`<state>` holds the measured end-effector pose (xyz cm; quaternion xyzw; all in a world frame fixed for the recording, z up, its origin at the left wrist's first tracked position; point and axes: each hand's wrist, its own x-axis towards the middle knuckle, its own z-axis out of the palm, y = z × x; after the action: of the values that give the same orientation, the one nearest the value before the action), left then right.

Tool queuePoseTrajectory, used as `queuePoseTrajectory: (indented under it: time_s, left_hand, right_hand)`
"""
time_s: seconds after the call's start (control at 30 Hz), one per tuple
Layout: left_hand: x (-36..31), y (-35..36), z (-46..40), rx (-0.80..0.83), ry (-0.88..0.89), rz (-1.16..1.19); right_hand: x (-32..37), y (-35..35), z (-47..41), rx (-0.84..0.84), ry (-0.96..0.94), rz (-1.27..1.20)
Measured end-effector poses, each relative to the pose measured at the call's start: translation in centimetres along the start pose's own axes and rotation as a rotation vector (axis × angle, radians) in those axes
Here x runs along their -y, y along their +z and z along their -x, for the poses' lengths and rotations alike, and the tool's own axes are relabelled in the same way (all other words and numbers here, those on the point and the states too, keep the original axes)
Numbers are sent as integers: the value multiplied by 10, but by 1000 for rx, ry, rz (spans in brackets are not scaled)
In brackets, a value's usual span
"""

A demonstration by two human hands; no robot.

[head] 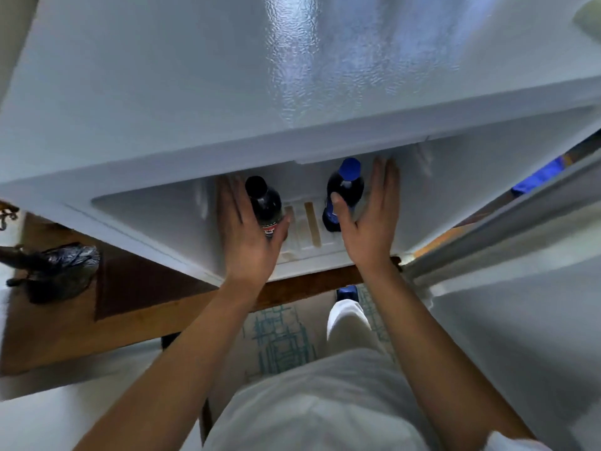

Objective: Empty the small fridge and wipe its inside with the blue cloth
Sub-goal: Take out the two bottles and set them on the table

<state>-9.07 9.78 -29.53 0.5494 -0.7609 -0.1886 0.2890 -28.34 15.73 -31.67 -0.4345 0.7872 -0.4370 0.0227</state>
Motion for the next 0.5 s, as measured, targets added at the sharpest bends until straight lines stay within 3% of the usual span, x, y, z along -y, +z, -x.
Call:
queuePoseTrajectory:
  time_s: [0.5]
  left_hand:
    - [7,11,-6,80,-162,287]
  right_hand:
    - [-3,8,-4,113,56,-74]
